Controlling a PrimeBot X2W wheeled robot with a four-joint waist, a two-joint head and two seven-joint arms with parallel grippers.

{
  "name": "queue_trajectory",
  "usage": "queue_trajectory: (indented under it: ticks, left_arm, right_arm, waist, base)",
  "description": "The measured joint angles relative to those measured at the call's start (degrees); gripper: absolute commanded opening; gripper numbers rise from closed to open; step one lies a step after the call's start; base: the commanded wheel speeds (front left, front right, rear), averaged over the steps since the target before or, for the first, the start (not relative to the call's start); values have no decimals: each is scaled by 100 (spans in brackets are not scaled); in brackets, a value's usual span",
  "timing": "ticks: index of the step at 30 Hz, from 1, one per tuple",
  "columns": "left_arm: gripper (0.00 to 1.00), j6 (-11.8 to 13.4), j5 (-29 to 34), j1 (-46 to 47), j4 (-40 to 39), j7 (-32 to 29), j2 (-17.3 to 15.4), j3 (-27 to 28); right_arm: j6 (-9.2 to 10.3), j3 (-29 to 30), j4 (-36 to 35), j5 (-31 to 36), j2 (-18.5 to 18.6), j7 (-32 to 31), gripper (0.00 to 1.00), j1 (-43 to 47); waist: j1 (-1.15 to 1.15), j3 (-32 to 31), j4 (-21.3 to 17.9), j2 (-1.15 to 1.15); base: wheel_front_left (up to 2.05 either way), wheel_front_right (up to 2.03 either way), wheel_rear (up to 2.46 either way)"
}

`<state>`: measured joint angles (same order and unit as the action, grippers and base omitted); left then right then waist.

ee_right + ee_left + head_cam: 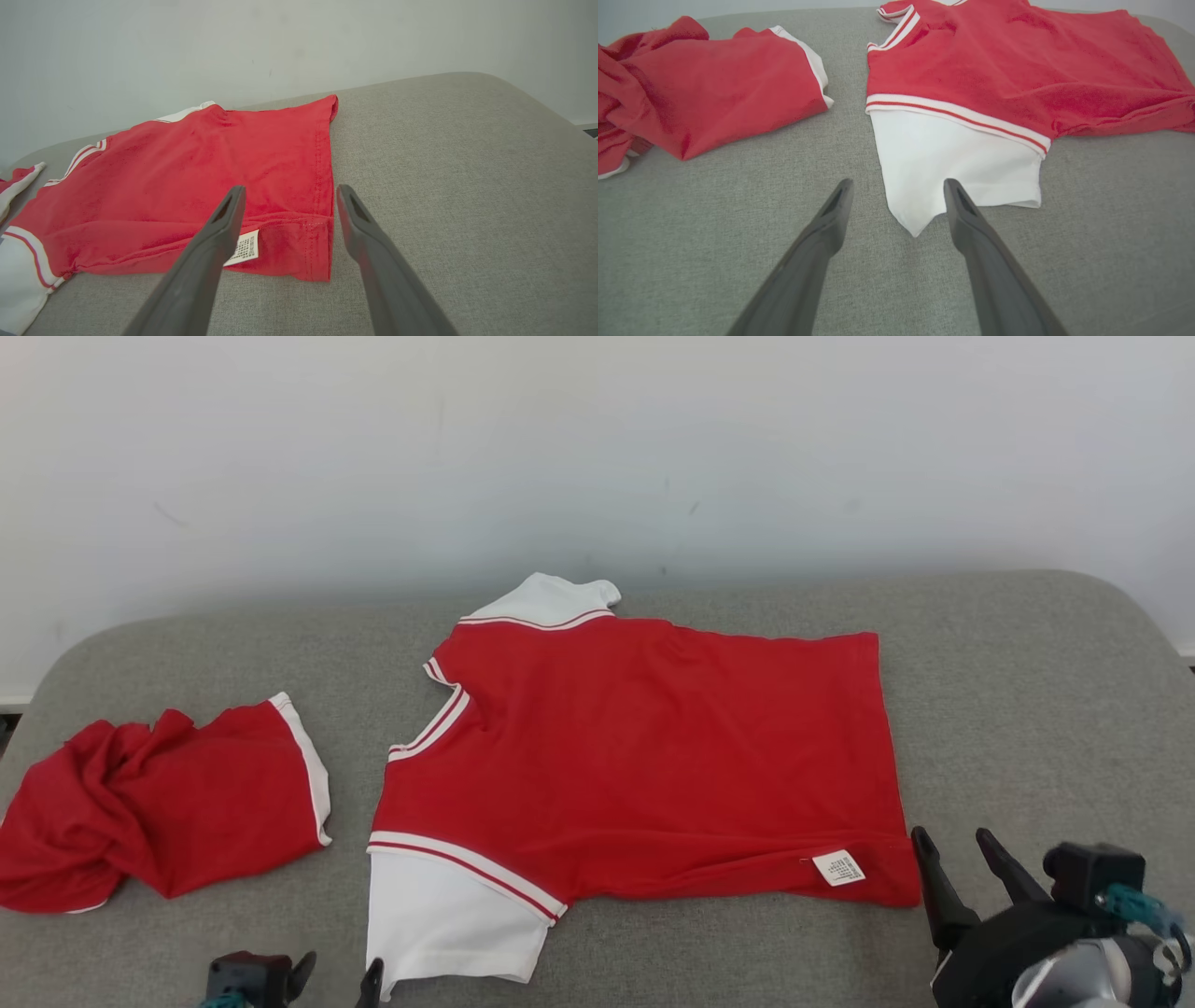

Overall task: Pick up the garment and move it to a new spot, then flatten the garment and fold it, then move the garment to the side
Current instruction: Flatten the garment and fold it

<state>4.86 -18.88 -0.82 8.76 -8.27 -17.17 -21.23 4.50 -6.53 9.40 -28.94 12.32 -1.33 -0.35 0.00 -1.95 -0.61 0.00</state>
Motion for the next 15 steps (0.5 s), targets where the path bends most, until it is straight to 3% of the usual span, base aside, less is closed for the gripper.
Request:
queue_trajectory:
  ticks: [7, 15]
  left_arm:
    - [100, -442, 92, 387, 381, -435, -165, -349]
    - [100, -694, 123, 719, 732, -746, -181, -526]
  right_arm:
    - [7, -205, 282, 142, 141, -498, 100, -472]
    - [7, -368, 544, 236, 157, -835, 100, -840]
  waist:
    - [1, 182, 22, 0]
    - [1, 453, 73, 0]
  base:
    - [0, 0, 0]
    - [0, 0, 0]
